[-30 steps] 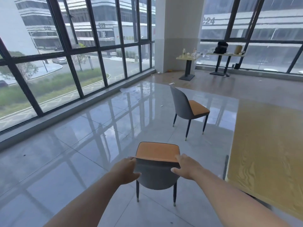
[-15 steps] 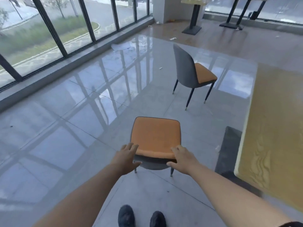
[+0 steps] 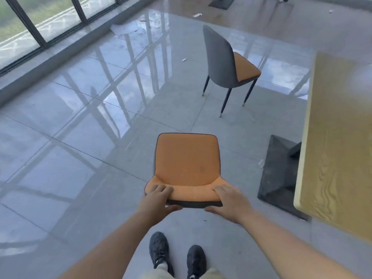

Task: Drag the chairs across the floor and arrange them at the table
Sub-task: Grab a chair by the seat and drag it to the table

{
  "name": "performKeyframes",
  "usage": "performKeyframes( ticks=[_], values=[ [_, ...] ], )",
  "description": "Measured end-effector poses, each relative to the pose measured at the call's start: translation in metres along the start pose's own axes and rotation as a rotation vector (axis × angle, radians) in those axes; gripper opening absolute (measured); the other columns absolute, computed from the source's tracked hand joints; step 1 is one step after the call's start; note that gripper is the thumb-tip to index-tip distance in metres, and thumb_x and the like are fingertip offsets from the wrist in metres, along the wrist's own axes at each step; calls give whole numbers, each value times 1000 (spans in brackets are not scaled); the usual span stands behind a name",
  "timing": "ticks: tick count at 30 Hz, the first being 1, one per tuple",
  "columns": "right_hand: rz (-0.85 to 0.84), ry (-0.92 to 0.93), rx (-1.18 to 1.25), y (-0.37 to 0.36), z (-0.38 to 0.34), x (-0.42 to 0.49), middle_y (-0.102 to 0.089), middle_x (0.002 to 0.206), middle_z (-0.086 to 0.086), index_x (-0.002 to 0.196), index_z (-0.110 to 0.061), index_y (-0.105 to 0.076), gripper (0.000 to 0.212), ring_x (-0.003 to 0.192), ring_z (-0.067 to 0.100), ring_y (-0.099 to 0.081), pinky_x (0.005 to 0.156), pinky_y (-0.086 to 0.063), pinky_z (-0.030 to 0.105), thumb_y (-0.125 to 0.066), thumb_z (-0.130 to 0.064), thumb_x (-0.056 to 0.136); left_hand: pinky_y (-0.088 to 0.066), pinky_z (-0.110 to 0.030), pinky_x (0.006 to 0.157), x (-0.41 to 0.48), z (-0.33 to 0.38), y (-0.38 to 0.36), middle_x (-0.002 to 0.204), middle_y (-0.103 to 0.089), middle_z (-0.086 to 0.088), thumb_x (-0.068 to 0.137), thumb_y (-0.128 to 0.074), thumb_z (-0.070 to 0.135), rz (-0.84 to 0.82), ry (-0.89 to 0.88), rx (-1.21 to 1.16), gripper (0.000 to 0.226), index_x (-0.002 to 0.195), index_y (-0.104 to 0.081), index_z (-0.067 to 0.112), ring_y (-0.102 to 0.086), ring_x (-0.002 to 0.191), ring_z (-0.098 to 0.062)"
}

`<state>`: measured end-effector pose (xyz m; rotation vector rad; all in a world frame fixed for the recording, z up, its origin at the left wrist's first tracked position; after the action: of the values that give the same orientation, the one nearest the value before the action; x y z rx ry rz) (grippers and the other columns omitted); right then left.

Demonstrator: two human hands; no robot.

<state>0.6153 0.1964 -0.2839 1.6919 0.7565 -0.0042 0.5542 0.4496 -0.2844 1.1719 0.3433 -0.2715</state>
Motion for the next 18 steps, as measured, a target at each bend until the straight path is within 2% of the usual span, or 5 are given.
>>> performKeyframes(
  ticks=[4, 6, 8, 12, 18],
  values=[
    [35, -15, -37, 2, -1, 3, -67, 114, -7, 119, -25, -58, 82, 104, 19, -59, 82, -41, 32, -38, -89, 73, -43, -40, 103, 5, -4, 3, 137, -52, 7, 83, -57, 70, 14, -16, 4, 68, 135, -49, 27, -40, 130, -20],
    [76, -11, -42, 5, -8, 8, -62, 90, -10, 97, -25, -56, 77, 84, 17, -57, 68, -34, 30, -33, -93, 69, -43, -40, 102, 11, -11, 11, 135, -53, 7, 82, -60, 68, 19, -33, -6, 67, 134, -51, 27, -40, 130, -20],
    [114, -38, 10, 9, -18, 16, -52, 76, -13, 83, -26, -48, 72, 71, 15, -50, 59, -31, 30, -37, -95, 65, -45, -40, 101, 18, -21, 23, 132, -55, 8, 81, -63, 66, 19, -51, -10, 66, 132, -53, 25, -40, 129, -20],
    [155, -107, 126, 16, -37, 47, -49, 69, -13, 77, -30, -44, 71, 67, 13, -50, 51, -30, 27, -43, -98, 58, -46, -41, 99, 45, -50, 55, 126, -59, 3, 80, -65, 66, 22, -91, 21, 63, 119, -56, 17, -45, 125, -21],
    [241, -199, 134, 37, -73, 115, -57, 74, -13, 81, -30, -58, 81, 70, 13, -55, 56, -44, 28, -35, -103, 57, -44, -38, 103, 116, -98, 117, 126, -58, 0, 86, -61, 62, 2, -245, 135, 57, 118, -56, 16, -47, 125, -22]
  ],
)
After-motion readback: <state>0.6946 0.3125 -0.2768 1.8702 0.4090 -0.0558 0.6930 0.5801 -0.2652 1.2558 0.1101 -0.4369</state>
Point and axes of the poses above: each hand's wrist, its own x-axis towards the middle knuckle, its own y-axis out of the back of the hand, z = x × y, the point moved 5 cm from there along x, towards the middle knuckle
